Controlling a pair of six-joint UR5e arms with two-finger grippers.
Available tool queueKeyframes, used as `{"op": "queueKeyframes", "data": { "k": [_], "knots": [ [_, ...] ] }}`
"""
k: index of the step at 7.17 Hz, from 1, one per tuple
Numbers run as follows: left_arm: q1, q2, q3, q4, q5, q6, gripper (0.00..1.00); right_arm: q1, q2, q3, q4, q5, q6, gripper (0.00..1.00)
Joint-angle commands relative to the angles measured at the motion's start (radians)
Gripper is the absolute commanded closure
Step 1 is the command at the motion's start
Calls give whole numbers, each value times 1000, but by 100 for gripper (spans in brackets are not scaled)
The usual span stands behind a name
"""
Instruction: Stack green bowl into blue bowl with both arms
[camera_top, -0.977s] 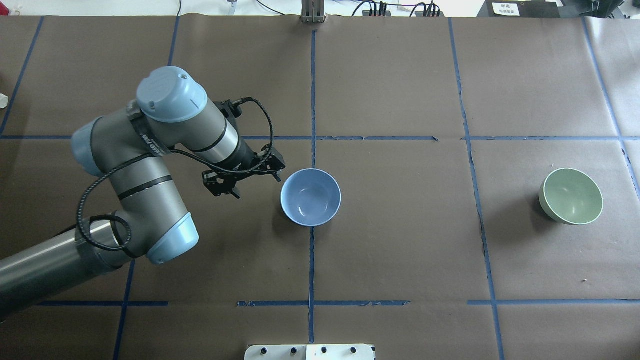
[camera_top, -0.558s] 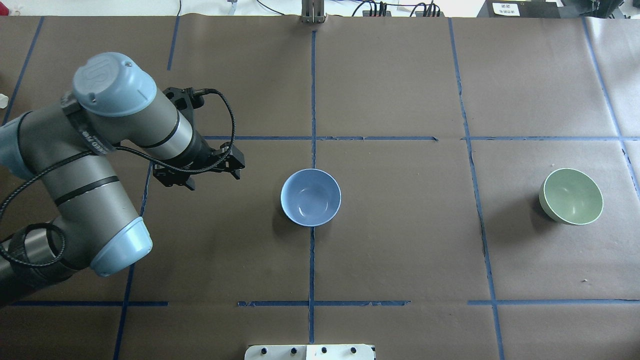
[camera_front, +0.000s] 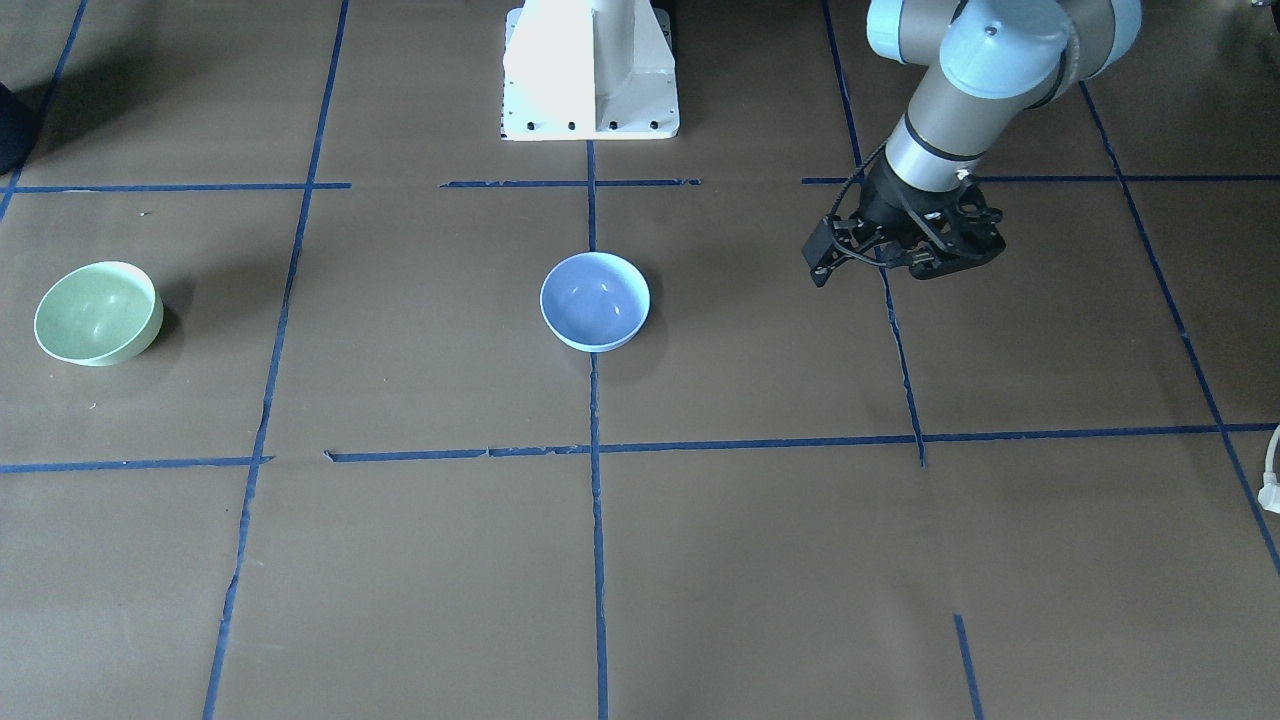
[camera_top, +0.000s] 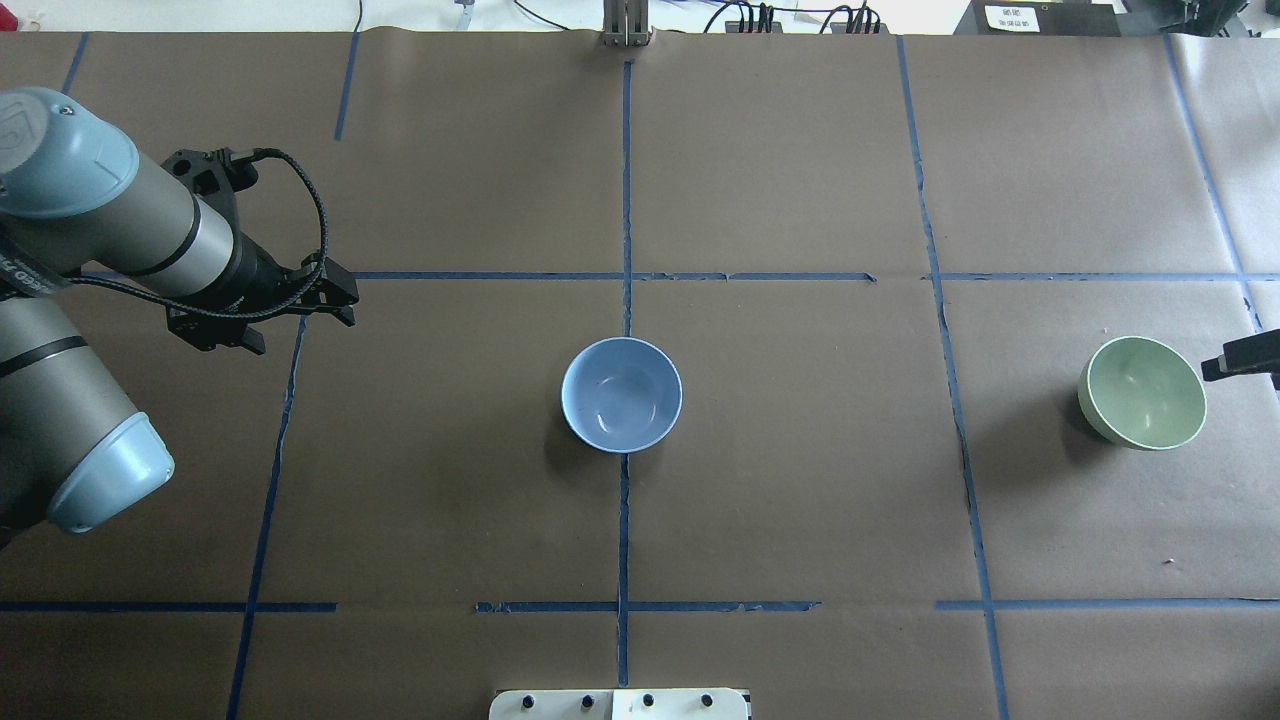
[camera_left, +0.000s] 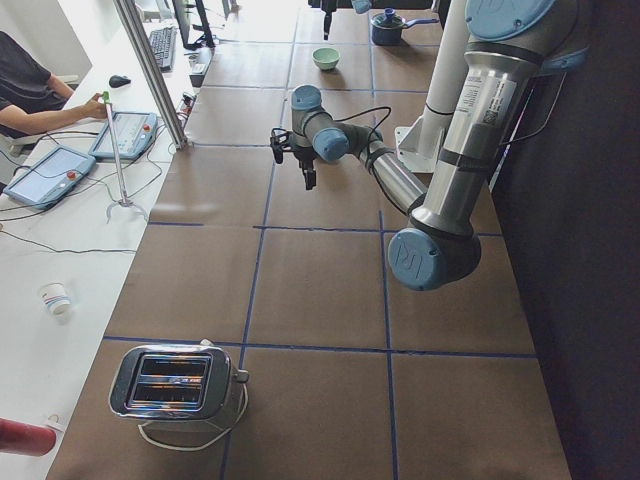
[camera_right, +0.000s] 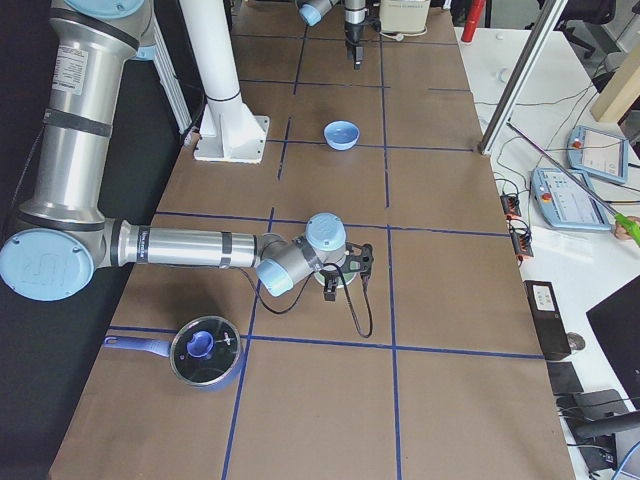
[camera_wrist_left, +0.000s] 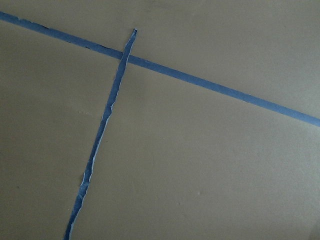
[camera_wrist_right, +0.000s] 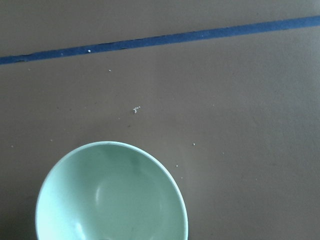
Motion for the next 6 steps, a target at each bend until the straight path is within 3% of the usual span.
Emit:
{"op": "queueKeyframes", "data": {
  "k": [1, 4, 5, 6],
  "knots": [
    [-2, 3, -3, -7, -4, 0, 0, -69, -9, -22, 3, -54, 23, 0],
    [-2, 3, -4, -8, -2, 0, 0, -125, 20, -85, 11, -54, 23, 6],
    [-2, 3, -4, -8, -2, 2, 0, -125, 20, -85, 11, -51, 24, 31],
    [-2, 3, -4, -8, -2, 2, 0, -125, 22, -82, 26, -49, 17, 74]
  ]
}}
